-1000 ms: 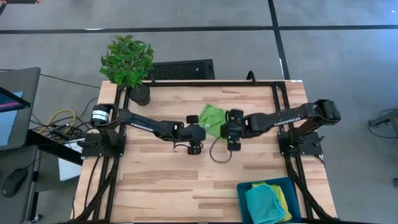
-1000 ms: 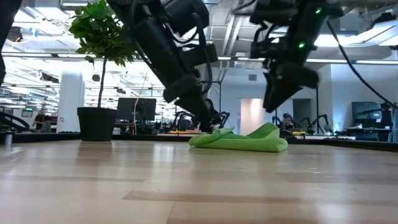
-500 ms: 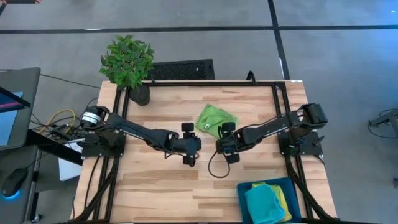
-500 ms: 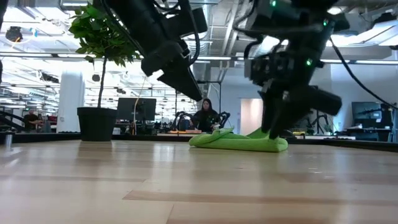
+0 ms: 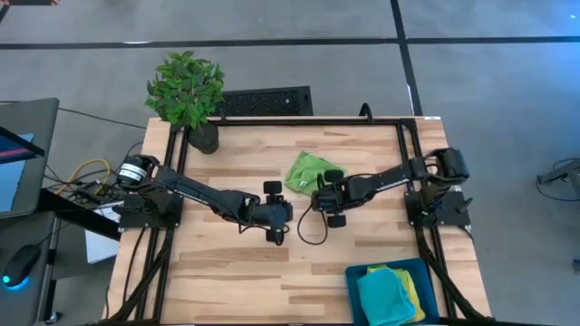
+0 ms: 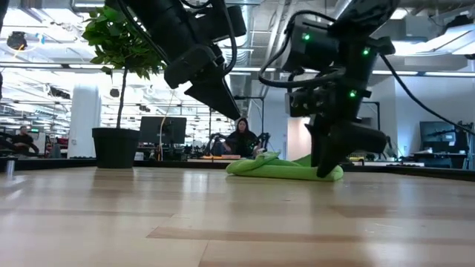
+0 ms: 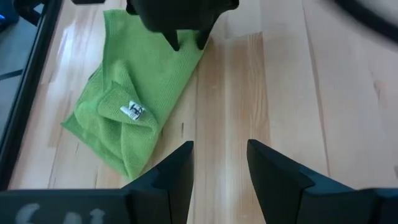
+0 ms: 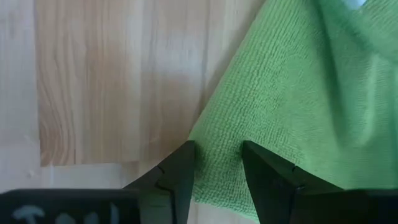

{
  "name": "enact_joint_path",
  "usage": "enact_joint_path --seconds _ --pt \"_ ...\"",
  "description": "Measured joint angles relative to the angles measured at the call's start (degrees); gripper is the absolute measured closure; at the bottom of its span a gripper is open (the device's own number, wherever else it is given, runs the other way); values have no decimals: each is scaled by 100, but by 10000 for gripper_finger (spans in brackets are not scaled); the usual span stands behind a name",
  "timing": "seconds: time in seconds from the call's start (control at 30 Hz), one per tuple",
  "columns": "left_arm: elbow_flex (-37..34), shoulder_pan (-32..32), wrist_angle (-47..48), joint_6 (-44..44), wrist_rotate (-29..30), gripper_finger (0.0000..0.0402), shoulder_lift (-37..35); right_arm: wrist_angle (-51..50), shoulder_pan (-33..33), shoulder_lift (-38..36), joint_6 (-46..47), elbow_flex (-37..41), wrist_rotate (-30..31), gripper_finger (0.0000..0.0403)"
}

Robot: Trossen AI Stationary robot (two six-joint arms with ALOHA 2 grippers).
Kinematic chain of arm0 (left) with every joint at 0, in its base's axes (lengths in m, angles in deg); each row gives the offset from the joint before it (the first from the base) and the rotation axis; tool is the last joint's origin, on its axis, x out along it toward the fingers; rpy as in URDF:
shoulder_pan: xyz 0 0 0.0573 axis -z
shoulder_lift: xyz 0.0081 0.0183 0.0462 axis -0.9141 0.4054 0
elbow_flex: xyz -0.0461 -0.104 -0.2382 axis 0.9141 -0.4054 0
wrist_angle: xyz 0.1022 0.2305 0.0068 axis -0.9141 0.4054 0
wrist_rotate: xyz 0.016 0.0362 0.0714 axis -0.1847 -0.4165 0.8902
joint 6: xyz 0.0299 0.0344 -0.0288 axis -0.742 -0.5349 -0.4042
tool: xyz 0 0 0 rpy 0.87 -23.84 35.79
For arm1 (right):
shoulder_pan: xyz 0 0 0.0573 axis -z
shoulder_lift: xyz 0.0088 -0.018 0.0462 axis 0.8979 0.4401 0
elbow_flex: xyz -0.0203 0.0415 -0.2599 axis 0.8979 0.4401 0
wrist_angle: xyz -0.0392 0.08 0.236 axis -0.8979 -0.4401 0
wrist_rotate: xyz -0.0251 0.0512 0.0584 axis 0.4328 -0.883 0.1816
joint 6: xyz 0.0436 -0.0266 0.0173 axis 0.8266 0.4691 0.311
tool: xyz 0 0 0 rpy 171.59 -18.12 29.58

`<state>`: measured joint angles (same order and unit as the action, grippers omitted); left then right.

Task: Fold microfiber towels
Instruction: Put the folded green towel into the bin

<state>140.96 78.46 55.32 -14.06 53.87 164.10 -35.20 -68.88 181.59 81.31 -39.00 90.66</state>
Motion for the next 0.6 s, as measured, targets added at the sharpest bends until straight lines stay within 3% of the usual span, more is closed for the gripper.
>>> enact_joint_path --seconds 0.37,0.6 --pt "0 -2 0 45 -2 259 0 -137 505 74 -41 -25 -549 248" --pt "0 -2 4 106 -4 259 0 -189 544 179 35 -26 -572 324"
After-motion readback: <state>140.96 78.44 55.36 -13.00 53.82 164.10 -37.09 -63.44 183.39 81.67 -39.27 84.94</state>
